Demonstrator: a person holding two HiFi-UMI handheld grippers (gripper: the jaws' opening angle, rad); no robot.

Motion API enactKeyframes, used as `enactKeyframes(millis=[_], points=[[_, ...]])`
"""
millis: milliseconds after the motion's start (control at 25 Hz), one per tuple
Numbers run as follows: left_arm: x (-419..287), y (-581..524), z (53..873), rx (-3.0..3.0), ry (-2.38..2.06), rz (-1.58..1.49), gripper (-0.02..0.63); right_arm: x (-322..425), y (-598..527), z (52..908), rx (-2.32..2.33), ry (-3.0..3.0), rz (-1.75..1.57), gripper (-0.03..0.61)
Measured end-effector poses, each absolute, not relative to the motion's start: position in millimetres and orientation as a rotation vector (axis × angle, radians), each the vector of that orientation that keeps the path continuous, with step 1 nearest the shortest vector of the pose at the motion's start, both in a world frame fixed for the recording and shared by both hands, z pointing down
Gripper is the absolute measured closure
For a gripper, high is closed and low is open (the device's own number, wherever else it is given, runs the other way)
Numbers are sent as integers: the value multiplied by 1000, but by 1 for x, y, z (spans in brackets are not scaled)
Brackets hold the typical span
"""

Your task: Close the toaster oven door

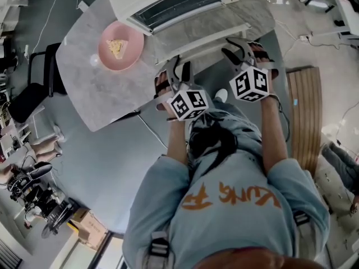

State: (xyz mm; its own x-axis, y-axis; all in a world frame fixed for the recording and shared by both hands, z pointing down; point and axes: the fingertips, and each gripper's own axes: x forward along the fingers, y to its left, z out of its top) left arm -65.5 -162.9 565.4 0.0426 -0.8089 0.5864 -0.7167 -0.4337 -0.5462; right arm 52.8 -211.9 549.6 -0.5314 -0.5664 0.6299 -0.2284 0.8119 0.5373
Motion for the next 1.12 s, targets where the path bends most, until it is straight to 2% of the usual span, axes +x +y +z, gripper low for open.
enactKeyframes(millis=[160, 1120], points=[[-72, -174, 547, -2174, 1633, -1314, 462, 49, -223, 537, 604, -2114, -543, 443], [-114, -270, 479, -2128, 1638, -1303, 440, 5, -314, 464, 758, -2178, -701, 437]])
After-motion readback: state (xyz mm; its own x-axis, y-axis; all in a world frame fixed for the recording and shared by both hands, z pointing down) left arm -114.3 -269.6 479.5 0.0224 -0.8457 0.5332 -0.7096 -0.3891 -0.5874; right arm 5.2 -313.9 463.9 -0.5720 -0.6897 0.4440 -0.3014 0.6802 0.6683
